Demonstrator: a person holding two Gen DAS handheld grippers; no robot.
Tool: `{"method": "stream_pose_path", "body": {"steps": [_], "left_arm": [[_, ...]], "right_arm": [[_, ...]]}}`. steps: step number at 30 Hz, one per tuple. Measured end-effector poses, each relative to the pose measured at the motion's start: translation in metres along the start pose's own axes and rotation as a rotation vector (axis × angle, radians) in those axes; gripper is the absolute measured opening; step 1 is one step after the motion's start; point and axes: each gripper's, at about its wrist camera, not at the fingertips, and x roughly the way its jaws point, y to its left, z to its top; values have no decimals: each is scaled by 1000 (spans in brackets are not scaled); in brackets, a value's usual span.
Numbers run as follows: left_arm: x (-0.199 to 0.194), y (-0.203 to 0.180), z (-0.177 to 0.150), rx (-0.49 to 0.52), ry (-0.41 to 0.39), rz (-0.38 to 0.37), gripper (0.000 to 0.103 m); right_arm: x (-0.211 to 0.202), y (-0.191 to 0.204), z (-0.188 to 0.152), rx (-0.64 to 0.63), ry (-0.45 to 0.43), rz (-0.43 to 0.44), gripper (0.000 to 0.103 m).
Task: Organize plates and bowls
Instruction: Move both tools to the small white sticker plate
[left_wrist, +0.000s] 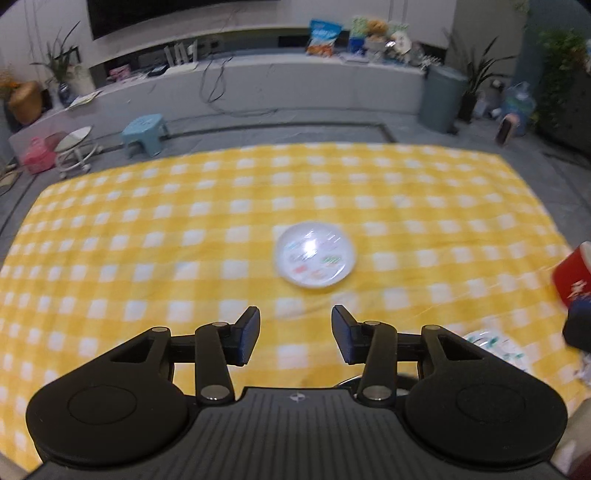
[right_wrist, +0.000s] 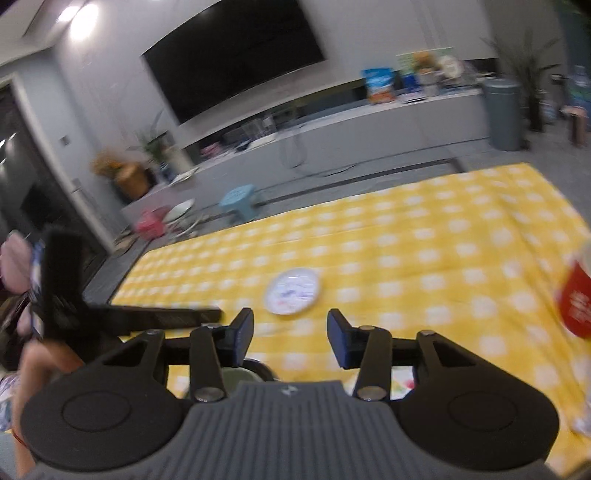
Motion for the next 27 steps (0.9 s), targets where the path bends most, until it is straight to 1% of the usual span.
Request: {"method": "stream_pose_path", "body": {"steps": [2, 3, 5, 8, 10, 13, 15, 18, 20, 22, 24, 26, 27], "left_arm": [[11, 3, -2, -12, 29, 39, 51], [15, 6, -4, -12, 42, 49, 51], [25, 12, -5, -23, 61, 32, 51], [40, 22, -4, -54, 93, 16, 51], [47, 29, -4, -62, 107, -5, 51], [59, 38, 3, -89, 123, -65, 51], [71, 42, 11, -120, 131, -102, 51], [84, 48, 20, -178, 101, -133, 51], [94, 50, 22, -226, 89, -115, 51], [103, 52, 24, -239, 82, -103, 50], [112, 53, 27, -253, 74, -90, 49], [121, 54, 32, -298, 77, -67, 44], [127, 56, 34, -320, 88, -86, 44]], "right_arm": [[18, 9, 11, -7, 47, 16, 50], [26, 13, 16, -13, 61, 23, 50], [43, 18, 25, -37, 79, 34, 52], [79, 17, 36, -48, 138, 18, 55], [107, 9, 40, -30, 189, 15, 55], [141, -11, 42, 28, 244, 18, 53], [161, -26, 44, 52, 251, 17, 52], [189, -42, 46, 66, 261, -4, 50], [205, -51, 44, 87, 268, -2, 49], [221, -59, 41, 110, 272, 15, 49], [236, -66, 36, 153, 285, 16, 49], [252, -69, 35, 168, 304, 1, 44], [258, -69, 36, 163, 308, -12, 43]]}}
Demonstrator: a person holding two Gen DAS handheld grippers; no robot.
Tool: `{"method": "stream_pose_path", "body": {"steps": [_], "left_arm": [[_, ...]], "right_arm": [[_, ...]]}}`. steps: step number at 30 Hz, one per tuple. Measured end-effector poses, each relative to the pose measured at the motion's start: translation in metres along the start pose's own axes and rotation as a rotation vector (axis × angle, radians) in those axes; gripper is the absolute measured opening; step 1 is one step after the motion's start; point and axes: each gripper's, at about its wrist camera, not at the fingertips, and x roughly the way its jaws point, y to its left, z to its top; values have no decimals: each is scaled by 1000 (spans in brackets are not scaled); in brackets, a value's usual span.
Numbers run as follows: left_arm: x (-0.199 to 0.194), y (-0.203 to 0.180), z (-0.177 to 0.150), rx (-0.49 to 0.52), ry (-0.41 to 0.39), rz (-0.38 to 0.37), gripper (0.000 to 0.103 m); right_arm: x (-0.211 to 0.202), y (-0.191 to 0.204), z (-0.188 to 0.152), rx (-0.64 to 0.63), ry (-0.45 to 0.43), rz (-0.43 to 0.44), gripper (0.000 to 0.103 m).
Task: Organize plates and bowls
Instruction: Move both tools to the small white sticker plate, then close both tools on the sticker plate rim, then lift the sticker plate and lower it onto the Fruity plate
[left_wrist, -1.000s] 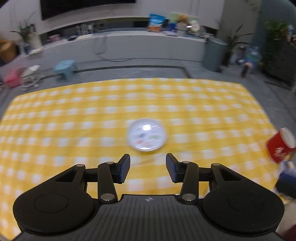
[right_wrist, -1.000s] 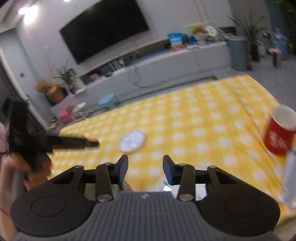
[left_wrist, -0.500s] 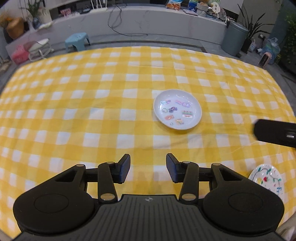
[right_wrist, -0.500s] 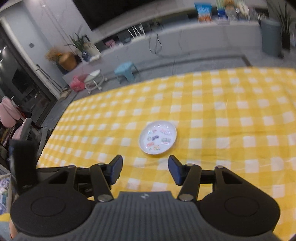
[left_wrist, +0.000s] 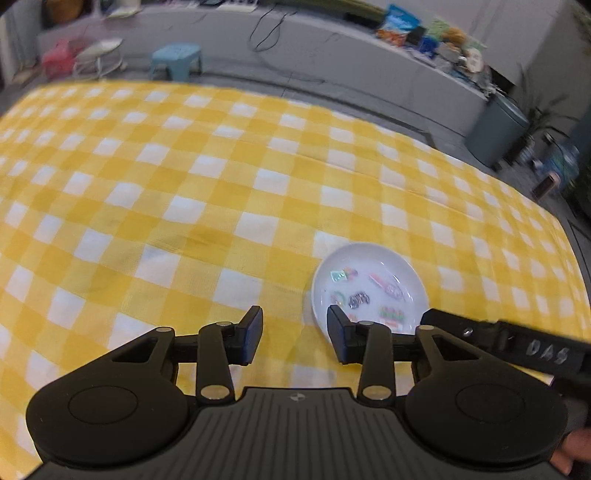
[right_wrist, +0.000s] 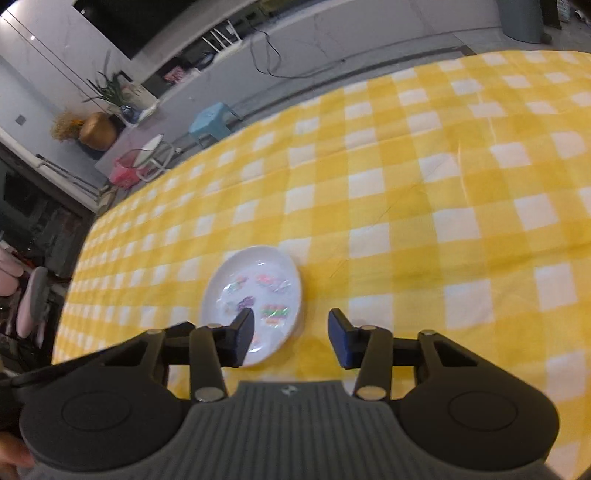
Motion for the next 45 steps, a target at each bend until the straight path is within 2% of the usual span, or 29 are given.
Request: {"method": "stream_pose_path", "body": {"steps": [3, 5, 8, 9, 10, 11, 14, 18, 21, 28, 30, 32, 37, 45], "left_arm": [[8, 9, 3, -84, 5, -121, 44], [14, 9, 7, -96, 40, -109, 43], [17, 6, 10, -87, 50, -109, 28], [19, 5, 10, -78, 66, -116, 19], [22, 3, 9, -71, 73, -100, 15], [22, 1, 8, -66, 72, -81, 6], [22, -2, 6, -46, 68, -64, 5], [19, 0, 7, -46, 51, -93, 5], [10, -8, 6, 3, 24, -96, 5], [-23, -30, 5, 73, 3, -175, 5], [-30, -37, 3, 82, 26, -191, 6], [-36, -44, 0, 98, 56, -238, 5], [-53, -69, -15, 197, 105, -300, 6], [-65, -110, -50, 391, 206, -363, 7]], "right_arm": [[7, 8, 4, -65, -21, -70, 37], [10, 14, 4, -113, -34, -101, 37], [16, 17, 2, -132, -21, -101, 31], [17, 20, 2, -149, -26, -111, 28], [17, 23, 1, -169, -27, -124, 20], [20, 26, 0, -187, -27, -133, 8], [20, 28, -5, -198, -40, -140, 5], [14, 24, -5, -169, -56, -135, 2], [-1, 22, -3, -149, -80, -112, 1], [-58, 10, -2, -109, -135, -87, 1], [-75, 3, -2, -70, -129, -51, 1], [-94, -6, -6, -46, -134, -42, 1], [-142, -29, -21, 13, -144, -29, 2], [-199, -58, -79, 69, -191, -45, 3]]}}
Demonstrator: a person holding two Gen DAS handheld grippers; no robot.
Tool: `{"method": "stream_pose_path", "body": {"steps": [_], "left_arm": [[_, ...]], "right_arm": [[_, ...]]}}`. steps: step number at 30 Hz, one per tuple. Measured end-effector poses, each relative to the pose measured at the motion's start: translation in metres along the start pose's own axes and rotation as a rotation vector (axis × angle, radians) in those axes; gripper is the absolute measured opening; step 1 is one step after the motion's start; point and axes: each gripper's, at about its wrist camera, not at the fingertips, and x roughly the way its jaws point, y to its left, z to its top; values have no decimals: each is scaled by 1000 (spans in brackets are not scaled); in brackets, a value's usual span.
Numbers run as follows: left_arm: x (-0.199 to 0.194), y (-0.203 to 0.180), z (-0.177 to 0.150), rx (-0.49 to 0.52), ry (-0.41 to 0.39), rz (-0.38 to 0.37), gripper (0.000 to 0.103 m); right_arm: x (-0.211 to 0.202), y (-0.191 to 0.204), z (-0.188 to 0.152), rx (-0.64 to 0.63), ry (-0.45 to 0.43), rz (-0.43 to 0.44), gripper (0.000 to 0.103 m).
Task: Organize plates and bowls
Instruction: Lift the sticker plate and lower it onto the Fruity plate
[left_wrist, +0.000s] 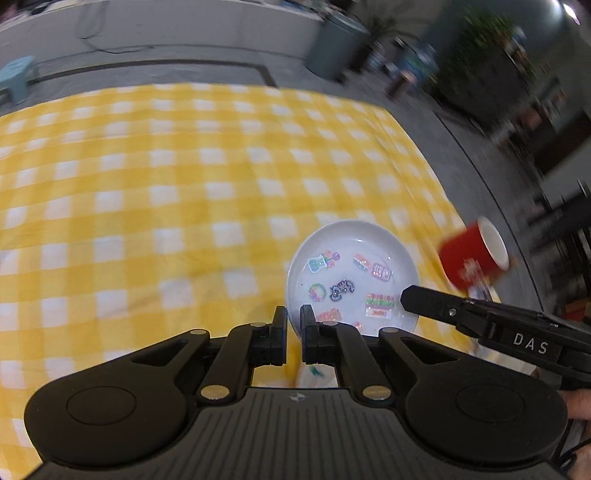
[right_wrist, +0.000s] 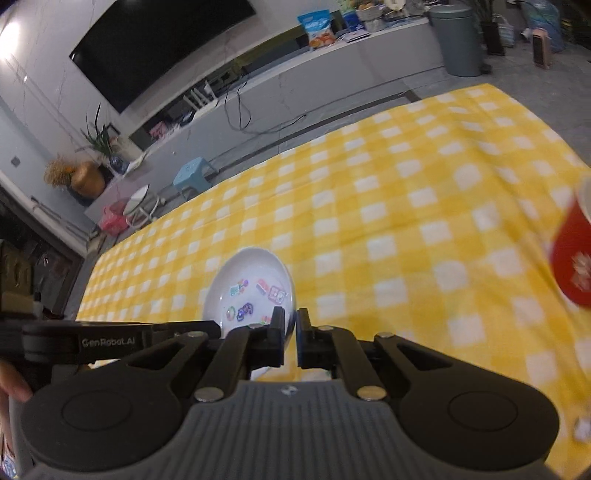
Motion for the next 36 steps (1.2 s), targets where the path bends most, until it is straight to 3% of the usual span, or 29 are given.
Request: {"method": "stream_pose_path", "body": {"steps": [6, 13, 28, 36], "left_arm": [[21, -23, -16, 94, 93, -40, 8], [42, -37, -30, 199, 179, -17, 9], [59, -54, -41, 316, 207, 82, 9], [67, -64, -47, 365, 253, 44, 9]], "right_arm": [[-25, -29, -33, 98, -25, 9, 3], [-25, -50, -60, 168, -1, 37, 3], [-14, -68, -76, 235, 101, 67, 4], [-23, -85, -99, 320, 107, 87, 7]]}}
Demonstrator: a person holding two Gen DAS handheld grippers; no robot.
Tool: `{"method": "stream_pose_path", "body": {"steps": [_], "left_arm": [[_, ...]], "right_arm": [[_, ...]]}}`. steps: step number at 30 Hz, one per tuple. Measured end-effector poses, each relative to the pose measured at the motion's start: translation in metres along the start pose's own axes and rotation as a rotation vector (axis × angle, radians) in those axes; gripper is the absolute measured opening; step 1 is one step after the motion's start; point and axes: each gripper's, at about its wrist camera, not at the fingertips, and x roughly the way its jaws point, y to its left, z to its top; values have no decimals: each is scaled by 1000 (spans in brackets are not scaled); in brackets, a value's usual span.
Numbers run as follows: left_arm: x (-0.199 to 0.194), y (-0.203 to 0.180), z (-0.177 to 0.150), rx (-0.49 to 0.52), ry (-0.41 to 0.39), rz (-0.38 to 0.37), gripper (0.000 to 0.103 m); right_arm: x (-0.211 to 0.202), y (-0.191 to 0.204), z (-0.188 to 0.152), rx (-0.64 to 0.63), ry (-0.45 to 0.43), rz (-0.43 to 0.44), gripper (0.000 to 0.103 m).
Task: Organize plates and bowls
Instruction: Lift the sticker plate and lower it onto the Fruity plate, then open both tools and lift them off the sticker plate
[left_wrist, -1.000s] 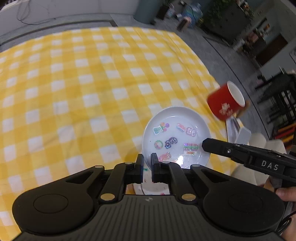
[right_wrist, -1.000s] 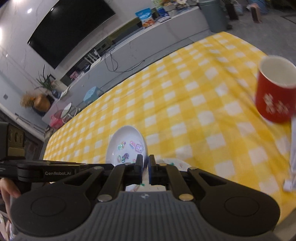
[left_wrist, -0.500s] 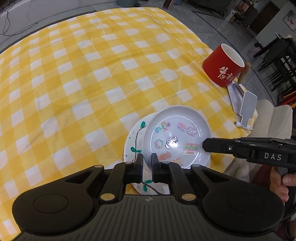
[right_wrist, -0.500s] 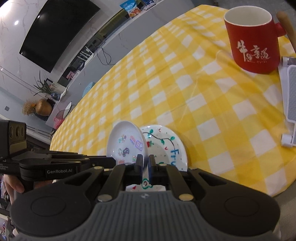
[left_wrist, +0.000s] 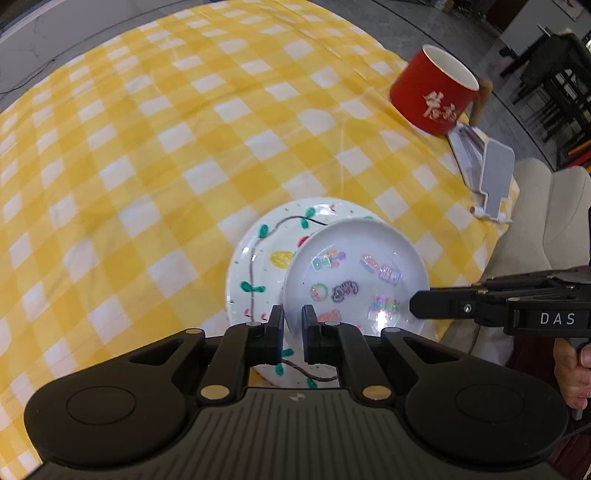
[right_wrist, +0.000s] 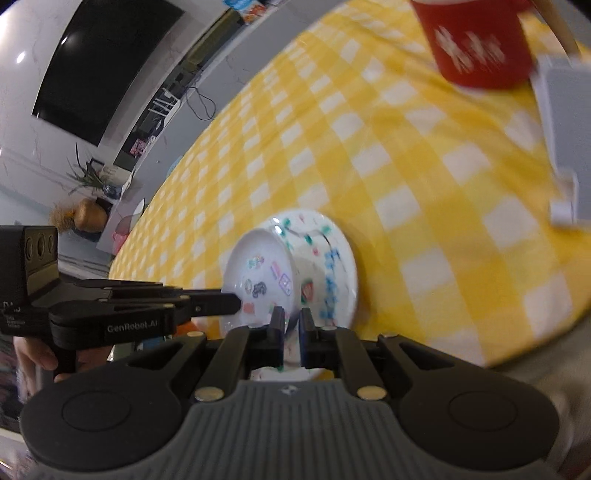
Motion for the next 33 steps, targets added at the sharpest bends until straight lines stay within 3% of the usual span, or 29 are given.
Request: {"method": "stream_pose_path", "body": {"steps": [18, 26, 33], "left_arm": [[6, -2, 0, 2, -17, 64, 15], [-2, 2, 2, -21, -62, 95, 32], [-13, 1, 3, -35, -123, 111, 43]], "right_arm": [[16, -5, 2, 20, 16, -31, 8], [5, 3, -1, -8, -16, -21, 37], [0, 12, -3, -61, -46, -42, 49]]}}
